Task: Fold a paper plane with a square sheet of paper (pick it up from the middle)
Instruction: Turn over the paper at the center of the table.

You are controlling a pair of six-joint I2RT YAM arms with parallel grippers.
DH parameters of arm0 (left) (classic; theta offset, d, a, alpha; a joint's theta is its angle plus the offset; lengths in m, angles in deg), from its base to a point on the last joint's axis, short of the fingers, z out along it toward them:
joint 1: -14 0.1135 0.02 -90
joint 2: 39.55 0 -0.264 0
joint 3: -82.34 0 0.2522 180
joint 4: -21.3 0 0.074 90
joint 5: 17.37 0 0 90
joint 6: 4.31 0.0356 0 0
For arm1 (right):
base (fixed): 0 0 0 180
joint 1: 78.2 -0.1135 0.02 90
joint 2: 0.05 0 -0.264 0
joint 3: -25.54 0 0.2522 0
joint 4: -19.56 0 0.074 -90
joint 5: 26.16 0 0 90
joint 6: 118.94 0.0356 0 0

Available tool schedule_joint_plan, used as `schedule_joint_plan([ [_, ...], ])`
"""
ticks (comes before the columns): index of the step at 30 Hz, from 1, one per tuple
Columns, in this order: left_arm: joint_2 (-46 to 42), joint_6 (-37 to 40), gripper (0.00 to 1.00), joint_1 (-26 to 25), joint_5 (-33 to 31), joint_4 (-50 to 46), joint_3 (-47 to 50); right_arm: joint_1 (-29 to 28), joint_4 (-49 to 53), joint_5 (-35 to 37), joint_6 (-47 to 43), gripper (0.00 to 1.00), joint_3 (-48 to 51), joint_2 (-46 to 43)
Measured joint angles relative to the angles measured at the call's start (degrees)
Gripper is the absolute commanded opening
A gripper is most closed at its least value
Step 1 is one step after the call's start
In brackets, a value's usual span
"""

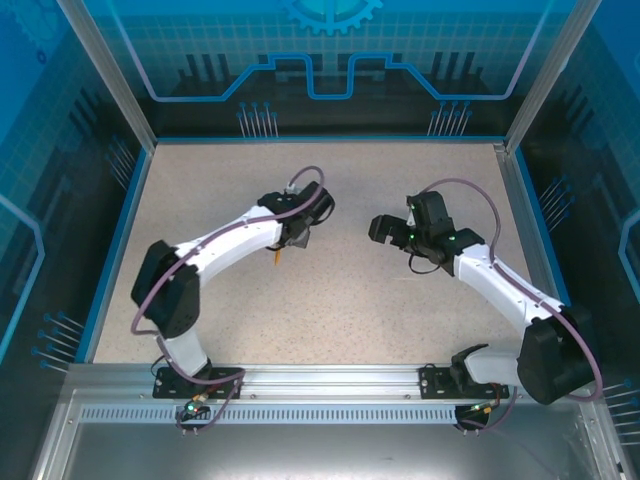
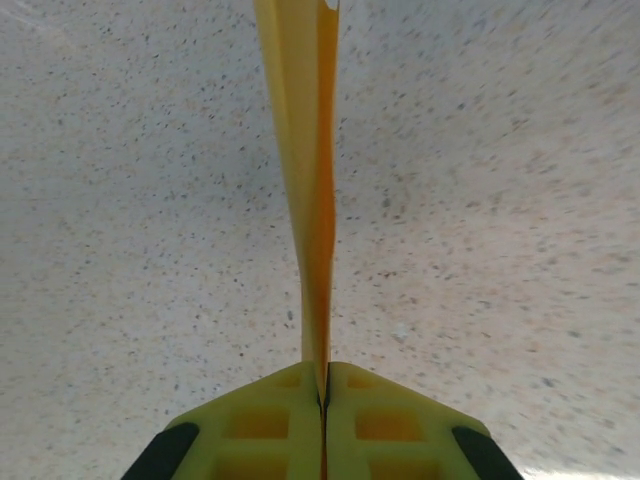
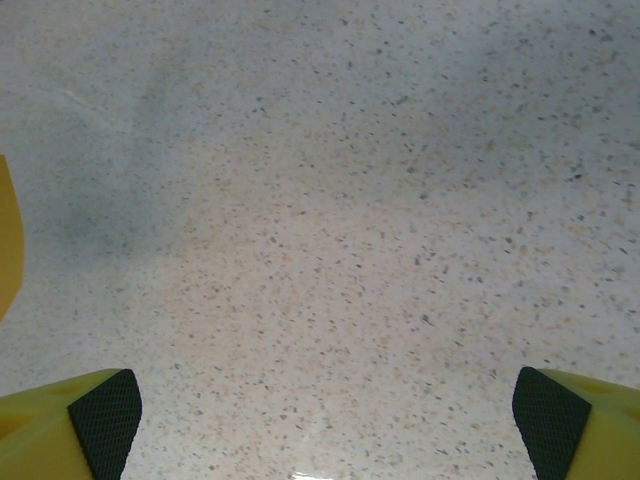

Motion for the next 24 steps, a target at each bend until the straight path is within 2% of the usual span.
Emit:
schedule_joint_plan([
  [5, 7.28, 0.66, 0.12, -1.29, -2.45, -0.31, -1.75, 0.00, 0.22, 0.90, 0.09, 1.00, 1.33, 0.00],
  [11, 12.61, 0.61, 0.21, -1.79, -0.44, 1.42, -2.75, 0.00, -0.07, 1.09, 0.72, 0.99, 1.97, 0.37],
  [15, 13.64, 0.28, 0.32, -1.79, 5.20, 3.85, -2.84, 0.00, -0.11, 1.09, 1.18, 0.99, 1.97, 1.22],
  [20, 13.29, -0.94, 0.52, -1.33, 14.51, 7.78, -2.58, 0.00, -0.22, 1.05, 1.33, 1.00, 1.97, 1.73],
  [24, 7.39, -2.67, 0.65, 1.49, 24.11, 12.83, 2.54, -0.55, -0.79, 1.14, 1.36, 0.99, 1.97, 2.34],
])
